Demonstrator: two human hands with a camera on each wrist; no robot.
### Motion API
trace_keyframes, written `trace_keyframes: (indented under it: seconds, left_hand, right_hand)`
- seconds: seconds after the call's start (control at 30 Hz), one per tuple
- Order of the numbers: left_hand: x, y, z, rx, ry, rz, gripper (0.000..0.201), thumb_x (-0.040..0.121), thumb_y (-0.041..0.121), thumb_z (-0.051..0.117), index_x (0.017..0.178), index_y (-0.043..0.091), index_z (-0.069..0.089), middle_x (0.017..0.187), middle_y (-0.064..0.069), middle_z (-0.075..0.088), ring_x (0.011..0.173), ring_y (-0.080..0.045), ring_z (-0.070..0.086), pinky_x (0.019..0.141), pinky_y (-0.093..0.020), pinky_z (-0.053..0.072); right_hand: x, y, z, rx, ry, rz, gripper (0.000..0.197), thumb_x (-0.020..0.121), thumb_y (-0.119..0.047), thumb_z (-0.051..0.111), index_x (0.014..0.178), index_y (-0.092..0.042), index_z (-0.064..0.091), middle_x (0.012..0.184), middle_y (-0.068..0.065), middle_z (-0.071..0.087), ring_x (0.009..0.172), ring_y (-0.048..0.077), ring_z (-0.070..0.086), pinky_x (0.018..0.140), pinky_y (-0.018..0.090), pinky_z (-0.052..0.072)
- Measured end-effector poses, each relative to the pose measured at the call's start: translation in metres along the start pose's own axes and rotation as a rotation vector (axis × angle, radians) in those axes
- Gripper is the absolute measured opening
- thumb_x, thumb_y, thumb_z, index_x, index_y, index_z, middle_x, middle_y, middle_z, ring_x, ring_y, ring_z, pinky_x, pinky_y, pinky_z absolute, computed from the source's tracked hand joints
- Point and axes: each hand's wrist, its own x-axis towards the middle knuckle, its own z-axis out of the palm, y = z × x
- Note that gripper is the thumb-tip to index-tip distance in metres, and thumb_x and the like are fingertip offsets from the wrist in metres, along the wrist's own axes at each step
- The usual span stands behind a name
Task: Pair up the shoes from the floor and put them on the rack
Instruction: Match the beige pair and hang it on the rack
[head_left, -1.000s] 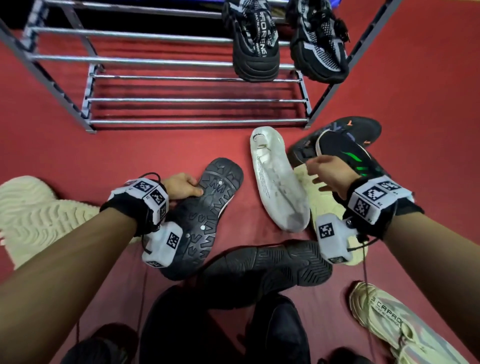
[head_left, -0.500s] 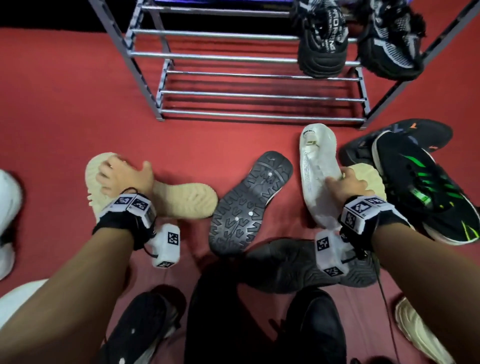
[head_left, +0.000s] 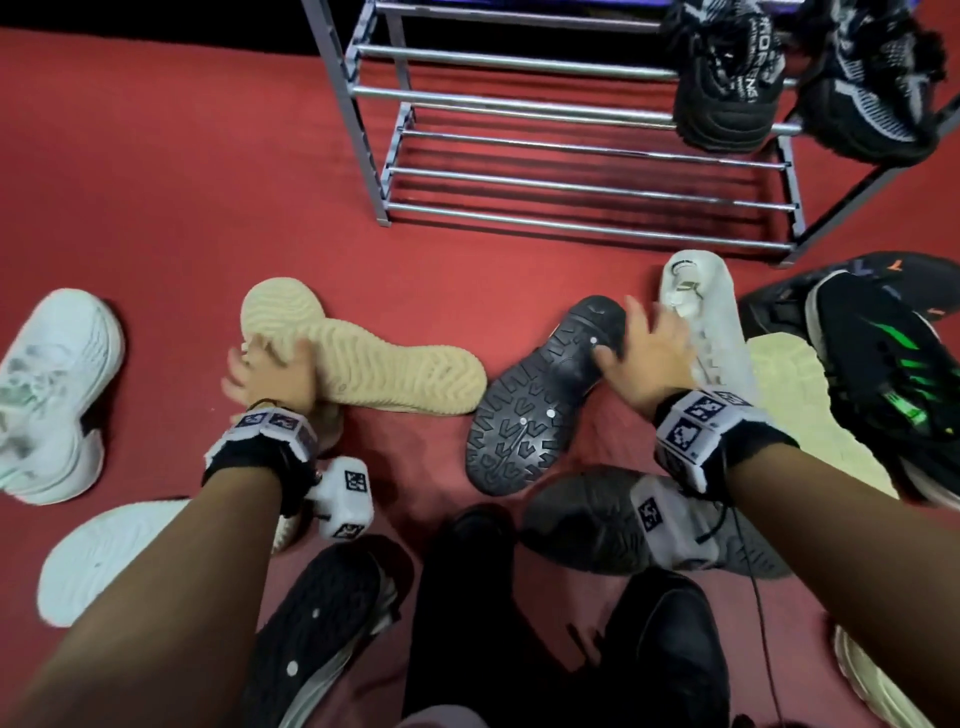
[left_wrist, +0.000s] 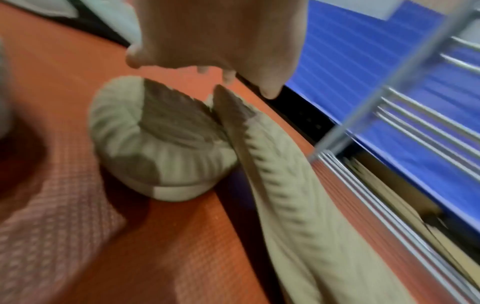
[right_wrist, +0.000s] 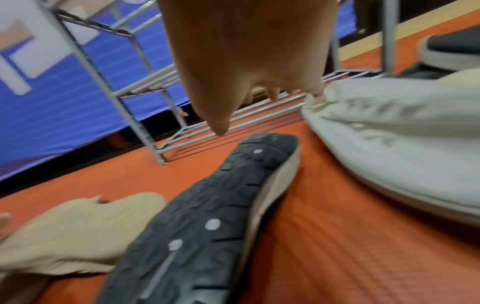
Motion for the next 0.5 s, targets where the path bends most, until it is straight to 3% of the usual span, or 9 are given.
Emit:
trace_keyframes:
  seconds: [0.07, 0.17, 0.27, 0.37, 0.4, 0.5]
  left_hand:
    - [0.007, -0.015, -0.005, -0.100, 0.062, -0.177, 0.070, 0.090, 0.050, 0.041, 0.146, 0.010, 0.029, 0.153, -0.018, 0.023, 0.140, -0.038, 0.019, 0.114, -0.046, 0.012]
    - [0.012, -0.029, -0.010, -0.214, -0.045, -0.344, 0.077, 0.089, 0.054, 0.043, 0.144, 0.002, 0.028, 0.149, -0.024, 0.029, 0.138, -0.038, 0.027, 0.112, -0.042, 0.019]
    - [0.016, -0.031, -0.013, -0.360, -0.108, -0.339, 0.081, 0.088, 0.060, 0.038, 0.144, 0.002, 0.028, 0.149, -0.021, 0.029, 0.138, -0.035, 0.028, 0.113, -0.041, 0.021]
    - [0.025, -0.033, -0.008, -0.435, -0.175, -0.310, 0.108, 0.060, 0.078, 0.029, 0.138, 0.004, 0.042, 0.143, -0.019, 0.043, 0.131, -0.034, 0.041, 0.111, -0.046, 0.029]
    - [0.027, -0.033, -0.008, -0.453, -0.185, -0.293, 0.107, 0.060, 0.077, 0.029, 0.135, 0.004, 0.046, 0.140, -0.019, 0.046, 0.128, -0.034, 0.044, 0.109, -0.045, 0.031]
    - [0.028, -0.025, -0.012, -0.425, -0.147, -0.301, 0.070, 0.094, 0.052, 0.027, 0.134, -0.003, 0.043, 0.139, -0.025, 0.044, 0.127, -0.038, 0.043, 0.104, -0.042, 0.031]
  right_hand:
    - [0.001, -0.026, 0.005, 0.028, -0.084, -0.191, 0.071, 0.091, -0.039, 0.053, 0.150, -0.017, 0.019, 0.153, 0.016, 0.022, 0.142, 0.033, 0.018, 0.115, 0.048, 0.022]
    - [0.002, -0.067, 0.015, 0.028, -0.259, -0.390, 0.076, 0.089, -0.042, 0.055, 0.151, -0.020, 0.016, 0.154, 0.011, 0.022, 0.142, 0.031, 0.018, 0.115, 0.047, 0.021]
    - [0.000, -0.101, 0.025, -0.036, -0.364, -0.541, 0.082, 0.086, -0.045, 0.058, 0.151, -0.021, 0.013, 0.155, 0.009, 0.020, 0.140, 0.031, 0.020, 0.114, 0.047, 0.022]
    - [-0.006, -0.123, 0.039, -0.121, -0.466, -0.646, 0.088, 0.083, -0.047, 0.062, 0.151, -0.027, 0.010, 0.154, 0.008, 0.018, 0.139, 0.033, 0.020, 0.111, 0.051, 0.021]
    - [-0.010, -0.127, 0.045, -0.167, -0.507, -0.671, 0.091, 0.081, -0.048, 0.064, 0.151, -0.029, 0.008, 0.154, 0.007, 0.017, 0.138, 0.033, 0.020, 0.110, 0.052, 0.021]
    - [-0.017, -0.131, 0.063, -0.313, -0.559, -0.717, 0.097, 0.079, -0.046, 0.068, 0.150, -0.034, 0.004, 0.155, 0.006, 0.006, 0.136, 0.035, 0.018, 0.108, 0.055, 0.025]
